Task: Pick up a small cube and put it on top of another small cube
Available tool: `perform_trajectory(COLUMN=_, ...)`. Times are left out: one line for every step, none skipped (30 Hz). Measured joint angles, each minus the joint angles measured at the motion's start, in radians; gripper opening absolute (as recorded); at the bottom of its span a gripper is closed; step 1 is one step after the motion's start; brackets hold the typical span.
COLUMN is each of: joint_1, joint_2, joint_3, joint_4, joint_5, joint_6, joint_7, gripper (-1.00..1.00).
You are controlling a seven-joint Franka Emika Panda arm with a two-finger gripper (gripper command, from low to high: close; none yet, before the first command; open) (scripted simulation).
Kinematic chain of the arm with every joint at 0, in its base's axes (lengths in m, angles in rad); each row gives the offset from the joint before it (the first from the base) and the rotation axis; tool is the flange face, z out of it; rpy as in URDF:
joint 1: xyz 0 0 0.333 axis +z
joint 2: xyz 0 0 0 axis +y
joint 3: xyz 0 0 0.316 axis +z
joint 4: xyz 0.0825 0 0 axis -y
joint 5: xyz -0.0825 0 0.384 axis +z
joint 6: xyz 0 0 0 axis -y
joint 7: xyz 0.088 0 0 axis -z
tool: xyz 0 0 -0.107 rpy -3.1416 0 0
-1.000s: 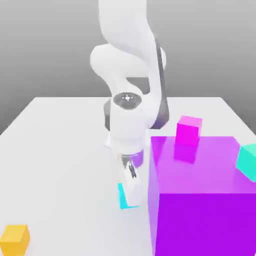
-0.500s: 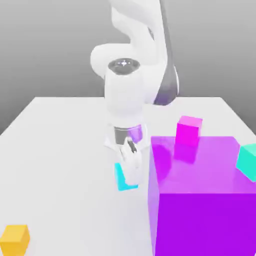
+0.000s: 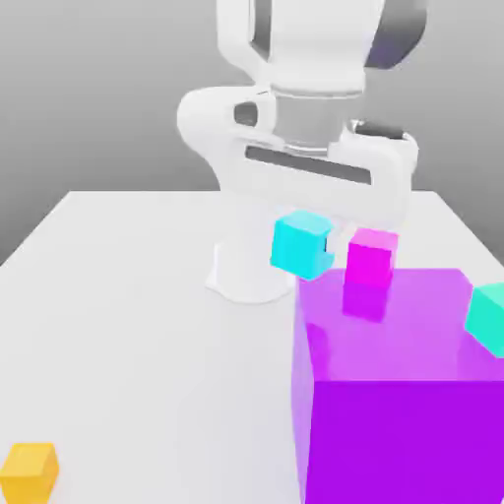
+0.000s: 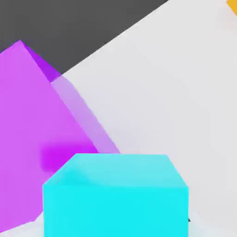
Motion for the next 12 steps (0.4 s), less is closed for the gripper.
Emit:
perform_trajectory(joint_1=0.026, joint_2=-0.027, joint_3=0.011, joint_4=0.009, joint_5=0.009, joint_6=-0.035, joint_7=-0.026, gripper=-1.00)
perform_trajectory(joint_1=0.054, joint_2=-0.053, joint_3=0.020, joint_4=0.016, joint_5=0.019, joint_6=-0.069, joint_7=-0.051, gripper=-1.00)
perform_trajectory(joint_1=0.077, joint_2=-0.076, joint_3=0.030, joint_4=0.019, joint_5=0.031, joint_6=-0.094, joint_7=-0.068, gripper=-1.00)
perform_trajectory(joint_1=0.090, joint_2=-0.089, joint_3=0.037, joint_4=0.012, joint_5=0.046, joint_6=-0.100, joint_7=-0.070, gripper=-1.00)
perform_trajectory(joint_1=0.098, joint_2=-0.088, joint_3=0.041, joint_4=-0.006, joint_5=0.054, joint_6=-0.081, joint_7=-0.070, gripper=-1.00)
perform_trajectory(joint_1=0.102, joint_2=-0.081, joint_3=0.046, joint_4=-0.029, joint_5=0.060, joint_6=-0.050, joint_7=-0.071, gripper=-1.00)
perform_trajectory(joint_1=0.103, joint_2=-0.070, joint_3=0.050, joint_4=-0.056, joint_5=0.064, joint_6=-0.012, joint_7=-0.072, gripper=-1.00)
perform_trajectory(joint_1=0.104, joint_2=-0.057, joint_3=0.055, joint_4=-0.083, joint_5=0.068, joint_6=0.028, joint_7=-0.073, gripper=-1.00)
perform_trajectory(joint_1=0.101, joint_2=-0.047, joint_3=0.061, joint_4=-0.106, joint_5=0.072, joint_6=0.061, joint_7=-0.075, gripper=1.00)
perform_trajectory(joint_1=0.101, joint_2=-0.047, joint_3=0.061, joint_4=-0.106, joint_5=0.072, joint_6=0.061, joint_7=-0.075, gripper=1.00)
perform_trajectory(joint_1=0.101, joint_2=-0.047, joint_3=0.061, joint_4=-0.106, joint_5=0.072, joint_6=0.061, joint_7=-0.075, gripper=1.00)
perform_trajectory(joint_1=0.101, joint_2=-0.047, joint_3=0.061, joint_4=-0.106, joint_5=0.072, joint_6=0.061, joint_7=-0.075, gripper=1.00)
